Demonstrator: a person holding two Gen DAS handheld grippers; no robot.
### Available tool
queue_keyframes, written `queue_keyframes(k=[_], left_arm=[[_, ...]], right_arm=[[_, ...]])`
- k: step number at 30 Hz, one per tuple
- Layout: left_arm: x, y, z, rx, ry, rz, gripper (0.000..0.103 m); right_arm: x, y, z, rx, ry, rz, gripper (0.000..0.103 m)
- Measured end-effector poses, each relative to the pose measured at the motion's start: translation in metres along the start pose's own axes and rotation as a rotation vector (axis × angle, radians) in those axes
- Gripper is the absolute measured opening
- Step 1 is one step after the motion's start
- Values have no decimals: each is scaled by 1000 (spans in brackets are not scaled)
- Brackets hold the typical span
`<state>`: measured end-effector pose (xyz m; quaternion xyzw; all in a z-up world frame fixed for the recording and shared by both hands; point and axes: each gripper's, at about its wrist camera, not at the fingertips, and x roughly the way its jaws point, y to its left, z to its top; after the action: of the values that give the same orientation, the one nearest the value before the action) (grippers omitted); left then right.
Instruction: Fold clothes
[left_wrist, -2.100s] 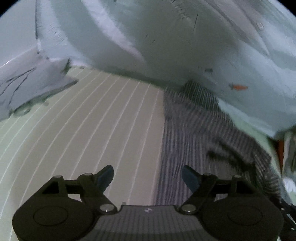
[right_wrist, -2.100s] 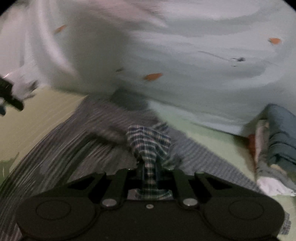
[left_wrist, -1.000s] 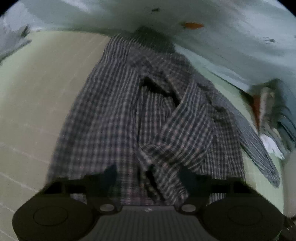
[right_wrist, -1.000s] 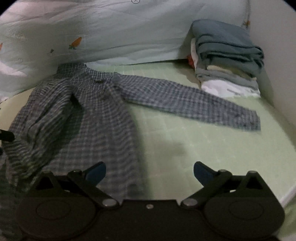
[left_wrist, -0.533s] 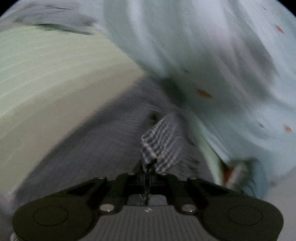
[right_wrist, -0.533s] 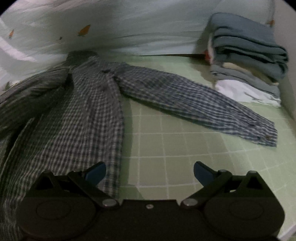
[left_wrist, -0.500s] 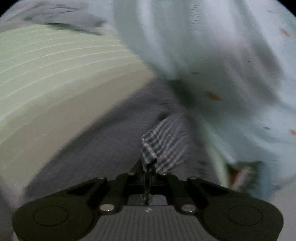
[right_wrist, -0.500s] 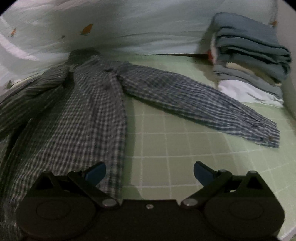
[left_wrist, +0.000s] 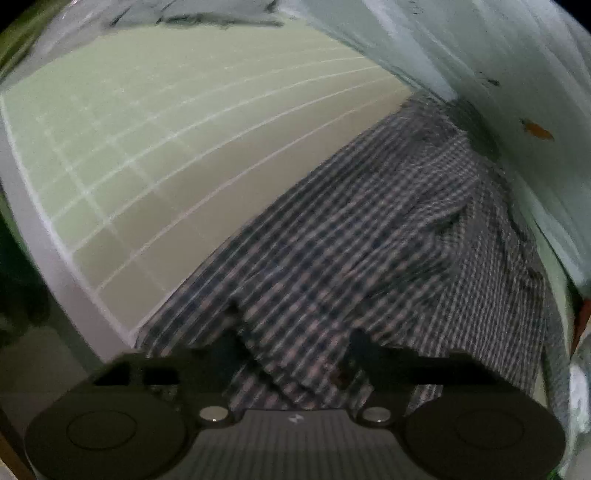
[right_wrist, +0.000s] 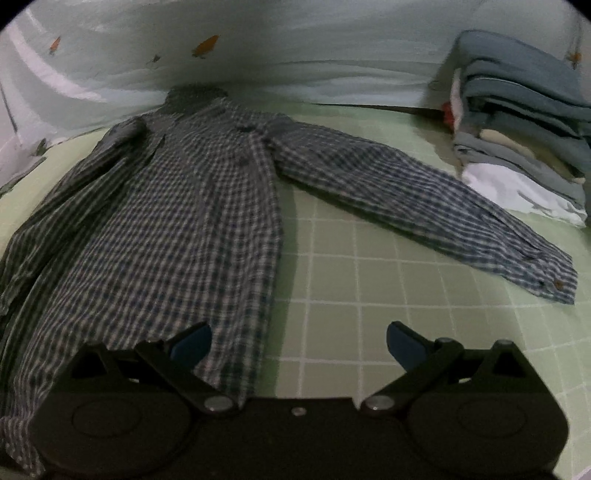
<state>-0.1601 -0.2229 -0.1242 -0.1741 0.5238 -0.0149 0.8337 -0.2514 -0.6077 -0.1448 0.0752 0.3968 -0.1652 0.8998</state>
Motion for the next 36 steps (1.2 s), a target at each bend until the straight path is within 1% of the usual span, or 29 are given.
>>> queue_keyframes(k=[2,4,9,13,16,18,19,23,26,28,32,36], left_arm=[[-2,-12,1,51,-13,8,80],[-1,-25,3,105,-19,23,85],[3,-54,6,241,-18,45,87],[3,-71,5,343,-6,60,88],[5,-80,6,398,1,78,88],[6,-83,8,413,1,93,88],[7,-85,8,420,1,100,88],[8,-87,12,442,1,129,88],[6,-87,16,440,-1,144,88],[4,-85,18,436,-1,151,88],[4,-82,22,440,1,160,89],[3,-79,26,450,0,166,89]], right_arm=[[-1,-6,0,28,-4,-10,102],[-1,-13,0,58,-7,-20,102],[3,-33,3,152,-15,-50,102],[11,-55,7,234,-22,-104,102],[18,-74,10,271,-22,-193,102],[21,-85,13,297,-21,-268,102],[21,-93,13,327,-25,-290,102],[23,-125,13,462,-33,-338,102],[27,-140,12,502,-25,-380,102],[29,-149,12,531,-33,-394,102],[29,-166,14,592,-62,-394,102],[30,-179,22,612,-106,-398,102]])
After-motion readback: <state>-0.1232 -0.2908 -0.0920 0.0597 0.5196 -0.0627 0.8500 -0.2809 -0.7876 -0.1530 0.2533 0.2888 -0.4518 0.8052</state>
